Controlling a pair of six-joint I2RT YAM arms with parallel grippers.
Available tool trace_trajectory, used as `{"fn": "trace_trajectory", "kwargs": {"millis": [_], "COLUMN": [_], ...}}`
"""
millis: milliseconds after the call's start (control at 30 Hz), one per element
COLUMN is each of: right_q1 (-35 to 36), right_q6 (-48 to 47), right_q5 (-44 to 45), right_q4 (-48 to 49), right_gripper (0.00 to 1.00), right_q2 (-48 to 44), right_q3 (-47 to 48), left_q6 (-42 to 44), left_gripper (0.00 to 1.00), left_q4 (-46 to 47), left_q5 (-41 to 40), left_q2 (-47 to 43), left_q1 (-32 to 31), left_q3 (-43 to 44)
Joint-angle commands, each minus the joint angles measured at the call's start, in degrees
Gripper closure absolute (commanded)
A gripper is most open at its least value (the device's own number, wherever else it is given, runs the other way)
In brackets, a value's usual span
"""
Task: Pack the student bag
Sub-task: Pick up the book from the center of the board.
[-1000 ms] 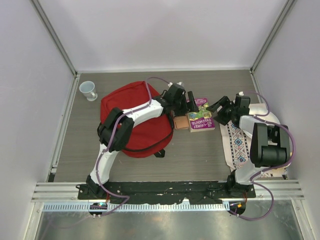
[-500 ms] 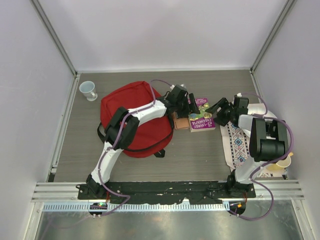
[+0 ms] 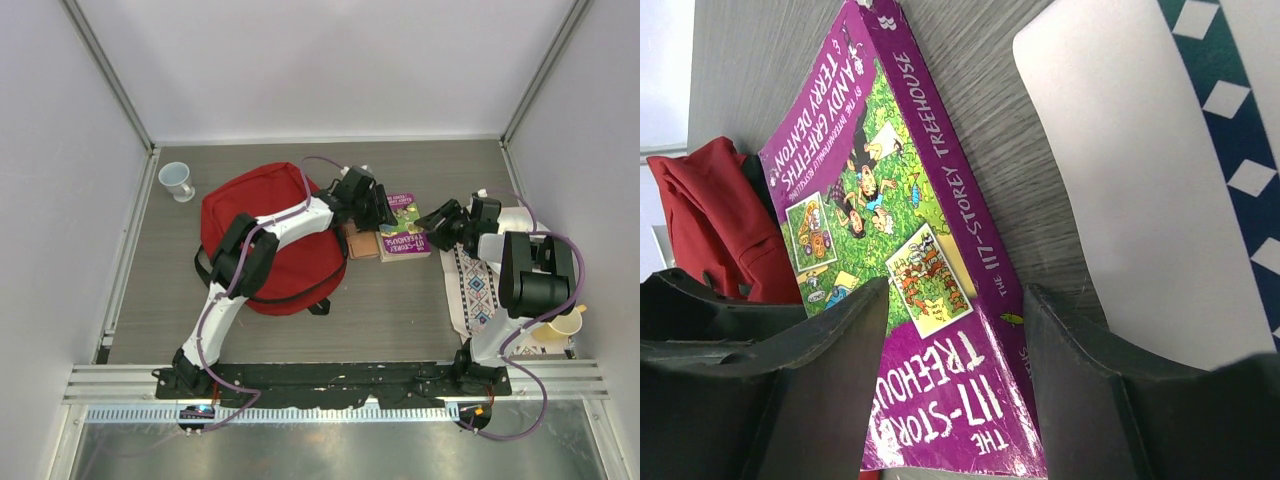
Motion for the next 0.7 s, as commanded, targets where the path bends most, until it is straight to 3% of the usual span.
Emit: {"fn": "trace_trajectory", "kwargs": {"millis": [0,200,667], "right_q1": [1.3,1.3,1.3], "right_q6": [3.3,3.9,4.2], "right_q5": [-6.9,-7.3,-7.0], "right_q4": [3.8,4.2,4.2], "right_gripper": [0.40,0.40,0.40], "right_q2": [-2.3,-3.2,-3.7], "right_q3": [-0.9,-2.0,-2.8], "left_q6": [-0.7,-0.7,2.9], "left_gripper": [0.42,0.34,0.28], "left_q4": [3.7,-0.9,-11.7], "left_q5": [4.2,1.1,-6.7], "left_q2": [0.8,1.3,2.8], "left_q1": [-1.2,-1.1,-1.3], "left_q3": [2.9,3.6,7.4]}}
